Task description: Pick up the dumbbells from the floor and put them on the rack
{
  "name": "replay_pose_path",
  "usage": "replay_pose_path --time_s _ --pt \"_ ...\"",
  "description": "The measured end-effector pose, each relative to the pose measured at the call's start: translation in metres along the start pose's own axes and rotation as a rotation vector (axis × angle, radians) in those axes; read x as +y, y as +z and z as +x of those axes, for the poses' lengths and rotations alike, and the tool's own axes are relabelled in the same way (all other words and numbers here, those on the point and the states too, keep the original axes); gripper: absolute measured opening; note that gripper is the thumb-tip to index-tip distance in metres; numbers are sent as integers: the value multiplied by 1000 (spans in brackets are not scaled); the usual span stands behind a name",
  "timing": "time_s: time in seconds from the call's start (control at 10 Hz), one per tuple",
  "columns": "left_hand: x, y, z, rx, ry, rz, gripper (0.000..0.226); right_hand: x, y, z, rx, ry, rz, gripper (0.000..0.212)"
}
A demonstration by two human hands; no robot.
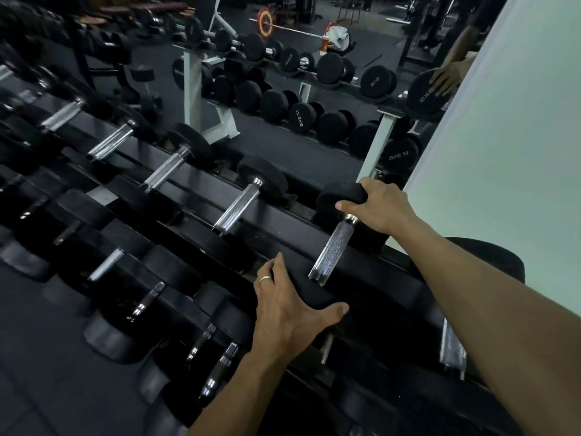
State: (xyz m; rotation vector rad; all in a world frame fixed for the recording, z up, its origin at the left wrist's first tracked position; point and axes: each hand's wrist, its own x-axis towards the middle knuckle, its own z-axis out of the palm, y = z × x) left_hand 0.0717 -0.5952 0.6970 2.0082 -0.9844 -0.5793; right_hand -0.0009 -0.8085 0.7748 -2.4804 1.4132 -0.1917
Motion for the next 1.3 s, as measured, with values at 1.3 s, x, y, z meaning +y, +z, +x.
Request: replay_pose_path --time_s 1.3 --pt "105 179 -161 144 -193 -142 137 158 -48 -97 -62 -49 21 46"
